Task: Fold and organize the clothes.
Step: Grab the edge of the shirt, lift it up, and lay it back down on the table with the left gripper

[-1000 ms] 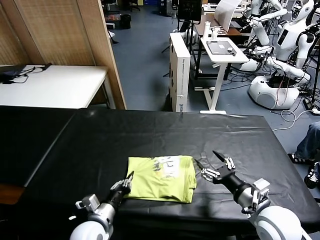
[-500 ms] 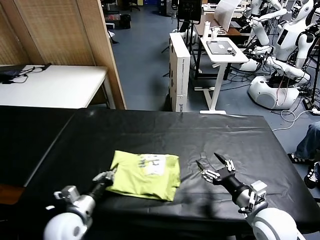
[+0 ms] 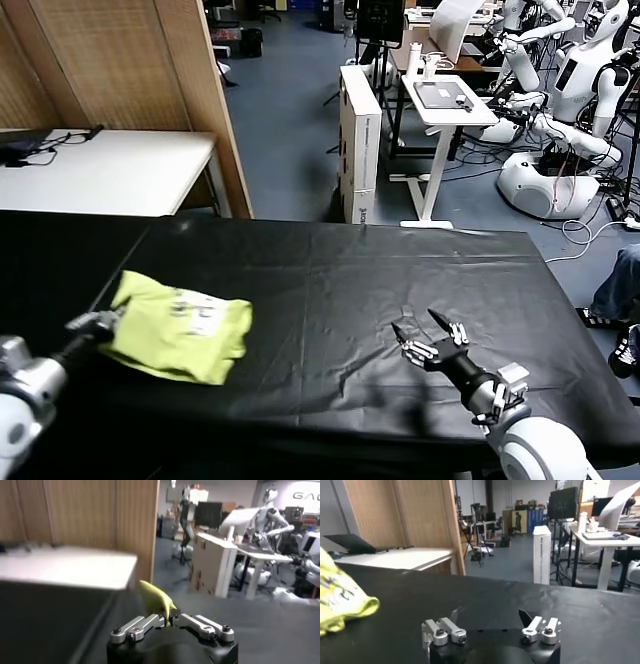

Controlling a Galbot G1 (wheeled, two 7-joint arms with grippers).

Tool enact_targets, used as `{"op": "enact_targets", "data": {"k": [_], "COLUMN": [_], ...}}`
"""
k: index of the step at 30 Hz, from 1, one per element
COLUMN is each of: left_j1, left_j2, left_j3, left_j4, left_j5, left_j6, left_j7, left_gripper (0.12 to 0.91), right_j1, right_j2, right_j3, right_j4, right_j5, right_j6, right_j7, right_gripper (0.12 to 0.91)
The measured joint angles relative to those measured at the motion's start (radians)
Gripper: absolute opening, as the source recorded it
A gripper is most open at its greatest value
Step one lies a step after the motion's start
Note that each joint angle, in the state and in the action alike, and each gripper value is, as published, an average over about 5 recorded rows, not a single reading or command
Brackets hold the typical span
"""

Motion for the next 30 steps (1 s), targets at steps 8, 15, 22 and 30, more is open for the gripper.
{"op": "enact_targets", "data": {"k": [8, 15, 22, 30], "left_j1": [-0.044, -0.129, -0.179, -0.171], "left_j2": [-0.172, -0.356, -0.431, -0.429], "left_j3": [0.236, 0.556, 0.679, 0.689], "left_j4": [-0.151, -0.109, -0.037, -0.059], "left_j5": [0.008, 0.098, 0.133, 0.132], "left_j6": [0.072, 0.056, 0.057, 0.053], "left_j7": [-0.102, -0.107, -0.108, -0.089], "left_gripper": [0.182, 0.182, 0.184, 0.559], "right_j1": [-0.015, -0.036, -0.013, 0.051], "right_j2": [0.013, 0.006, -0.013, -0.042], "right_j3": [-0.013, -0.010, -0.034, -0.092], "right_j4": [0.002, 0.016, 0.012, 0.009], "right_j5": [-0.026, -0.031, -0.001, 0.122], "right_j6": [-0.002, -0.006, -0.032, -0.111], "right_j7": [0.000, -0.004, -0.001, -0.022], "right_gripper": [0.907, 0.907, 0.907, 0.907]}}
